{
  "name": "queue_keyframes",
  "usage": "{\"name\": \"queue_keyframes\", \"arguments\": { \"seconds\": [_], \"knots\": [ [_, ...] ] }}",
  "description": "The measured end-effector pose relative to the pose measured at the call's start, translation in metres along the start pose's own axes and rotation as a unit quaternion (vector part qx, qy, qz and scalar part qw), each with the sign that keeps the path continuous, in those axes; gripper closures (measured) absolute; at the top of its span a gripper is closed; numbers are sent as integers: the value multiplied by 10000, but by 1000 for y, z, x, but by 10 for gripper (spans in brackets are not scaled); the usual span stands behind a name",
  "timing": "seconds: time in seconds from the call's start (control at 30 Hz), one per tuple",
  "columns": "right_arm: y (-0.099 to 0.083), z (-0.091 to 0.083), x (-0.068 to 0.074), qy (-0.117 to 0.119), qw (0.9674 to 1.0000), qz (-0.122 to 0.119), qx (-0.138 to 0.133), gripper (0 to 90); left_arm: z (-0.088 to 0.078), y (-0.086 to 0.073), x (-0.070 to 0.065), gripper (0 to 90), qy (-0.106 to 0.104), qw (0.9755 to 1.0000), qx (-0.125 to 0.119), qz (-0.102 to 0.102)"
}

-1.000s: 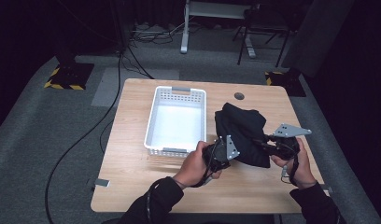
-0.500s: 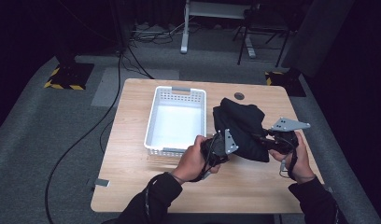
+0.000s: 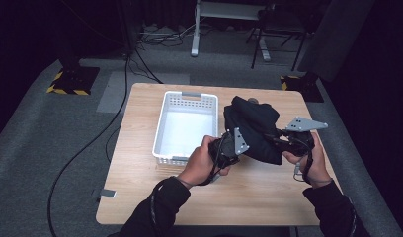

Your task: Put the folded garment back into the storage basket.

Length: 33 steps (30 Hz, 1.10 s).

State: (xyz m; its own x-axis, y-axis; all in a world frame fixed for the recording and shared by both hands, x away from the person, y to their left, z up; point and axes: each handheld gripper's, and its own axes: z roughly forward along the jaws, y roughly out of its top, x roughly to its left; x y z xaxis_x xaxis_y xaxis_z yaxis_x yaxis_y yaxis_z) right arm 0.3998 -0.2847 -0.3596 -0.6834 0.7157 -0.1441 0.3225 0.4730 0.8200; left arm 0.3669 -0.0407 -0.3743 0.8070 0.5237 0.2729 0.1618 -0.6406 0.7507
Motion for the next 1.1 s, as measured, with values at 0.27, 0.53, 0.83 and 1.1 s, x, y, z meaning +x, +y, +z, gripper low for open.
{"name": "queue_keyframes", "arguments": {
  "seconds": [0.27,0.53,0.83,1.1],
  "knots": [
    [9,4,2,8,10000,-44,-24,685,-5,0,8,680,102,9999,13,-19],
    [20,11,8,0,9999,-141,-46,685,-12,-4,17,680,211,9997,19,-74],
    [30,23,16,44,9997,-236,-26,685,-17,-11,26,681,338,9993,67,-125],
    [36,30,19,94,9996,-275,-58,685,-21,-16,32,682,414,9989,122,-154]
  ]
}}
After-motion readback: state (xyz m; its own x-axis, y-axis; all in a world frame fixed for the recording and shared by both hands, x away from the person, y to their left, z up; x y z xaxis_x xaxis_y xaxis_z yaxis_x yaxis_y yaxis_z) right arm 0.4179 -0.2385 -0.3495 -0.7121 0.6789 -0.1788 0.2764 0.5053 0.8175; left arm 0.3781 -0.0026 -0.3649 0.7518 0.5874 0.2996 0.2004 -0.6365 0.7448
